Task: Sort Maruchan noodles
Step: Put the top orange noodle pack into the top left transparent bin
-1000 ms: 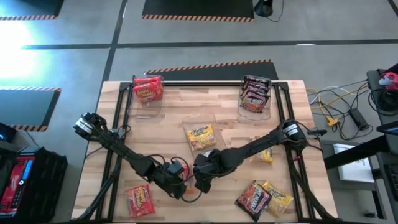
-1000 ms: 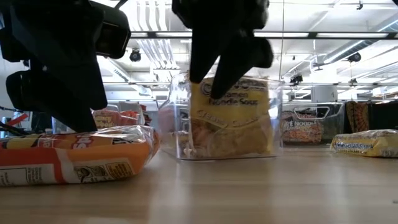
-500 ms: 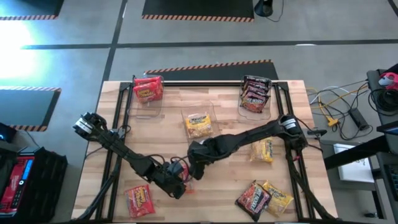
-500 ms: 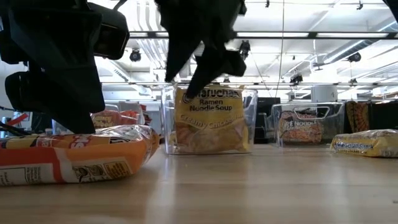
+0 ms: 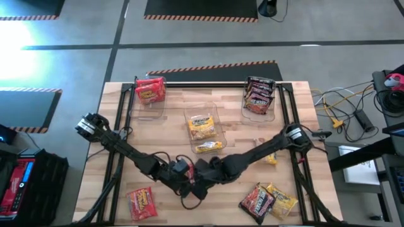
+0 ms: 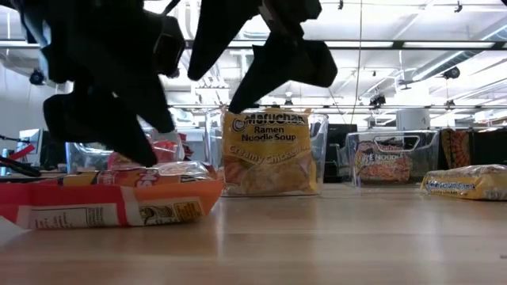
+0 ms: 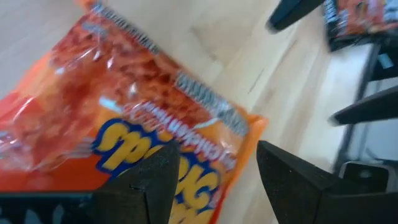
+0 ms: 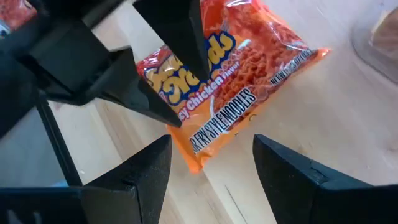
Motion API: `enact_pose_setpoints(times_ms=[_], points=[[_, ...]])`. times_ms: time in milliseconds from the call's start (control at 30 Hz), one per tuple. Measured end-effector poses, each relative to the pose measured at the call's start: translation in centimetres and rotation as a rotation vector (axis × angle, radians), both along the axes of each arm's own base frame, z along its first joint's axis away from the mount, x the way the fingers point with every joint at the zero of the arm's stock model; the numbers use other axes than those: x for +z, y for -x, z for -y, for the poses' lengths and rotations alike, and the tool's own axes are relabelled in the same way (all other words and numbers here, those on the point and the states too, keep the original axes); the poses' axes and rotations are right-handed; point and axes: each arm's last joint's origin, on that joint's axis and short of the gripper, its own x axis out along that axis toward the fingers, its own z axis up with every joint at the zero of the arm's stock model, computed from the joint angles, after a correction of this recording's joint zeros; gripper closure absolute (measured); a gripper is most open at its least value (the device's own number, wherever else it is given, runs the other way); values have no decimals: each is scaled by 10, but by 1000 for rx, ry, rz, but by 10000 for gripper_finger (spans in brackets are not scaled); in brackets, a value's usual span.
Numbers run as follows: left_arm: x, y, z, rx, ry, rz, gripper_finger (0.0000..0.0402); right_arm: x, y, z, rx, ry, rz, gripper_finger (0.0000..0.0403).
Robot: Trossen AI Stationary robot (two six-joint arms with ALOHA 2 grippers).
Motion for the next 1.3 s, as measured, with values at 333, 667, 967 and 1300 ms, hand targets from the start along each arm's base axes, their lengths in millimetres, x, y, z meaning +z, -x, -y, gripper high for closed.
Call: enact_pose_setpoints(times_ms=[333, 667, 967, 1300], points=[[25, 9, -2, 55, -13, 70, 205, -9, 0, -12, -59, -1, 92, 188], [31, 41, 4, 178, -23, -37, 205, -38, 3, -15, -100, -70, 156, 188], [26, 56, 13, 274, 16, -74, 205, -60, 7, -12, -116, -115, 220, 188], [25, 66, 27, 336, 75, -62, 205, -83, 16, -8, -151, -176, 274, 188]])
